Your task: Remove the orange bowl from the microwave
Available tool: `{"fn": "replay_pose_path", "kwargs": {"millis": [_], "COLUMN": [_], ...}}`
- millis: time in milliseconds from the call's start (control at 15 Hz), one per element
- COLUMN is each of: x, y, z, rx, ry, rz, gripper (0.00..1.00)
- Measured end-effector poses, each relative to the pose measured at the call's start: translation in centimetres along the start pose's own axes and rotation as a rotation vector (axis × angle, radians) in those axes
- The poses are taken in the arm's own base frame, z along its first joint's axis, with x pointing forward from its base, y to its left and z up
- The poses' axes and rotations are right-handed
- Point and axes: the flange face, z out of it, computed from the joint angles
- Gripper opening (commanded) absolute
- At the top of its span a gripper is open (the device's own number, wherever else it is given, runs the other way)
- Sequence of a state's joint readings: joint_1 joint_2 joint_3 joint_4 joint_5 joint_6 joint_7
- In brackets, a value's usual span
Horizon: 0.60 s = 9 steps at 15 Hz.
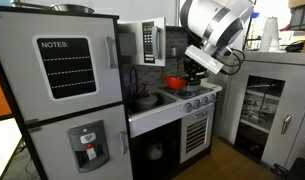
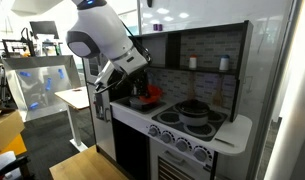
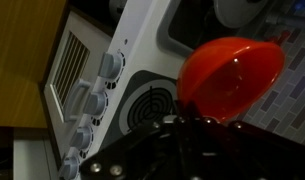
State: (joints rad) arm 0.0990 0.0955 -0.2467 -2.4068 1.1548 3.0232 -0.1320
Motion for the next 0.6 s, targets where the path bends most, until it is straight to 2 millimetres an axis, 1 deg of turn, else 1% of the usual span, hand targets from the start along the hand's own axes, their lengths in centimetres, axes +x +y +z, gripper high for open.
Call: {"fn": "replay_pose_path", "kwargs": {"millis": [267, 600], "x": [1.2, 3.4], "y": [-0.2, 0.1], "z": [0.0, -0.1], "rx": [-0.031, -0.079], "ry": [0.016, 0.040], "rz": [-0.027, -0.069], "gripper": [0.01, 0.01]}}
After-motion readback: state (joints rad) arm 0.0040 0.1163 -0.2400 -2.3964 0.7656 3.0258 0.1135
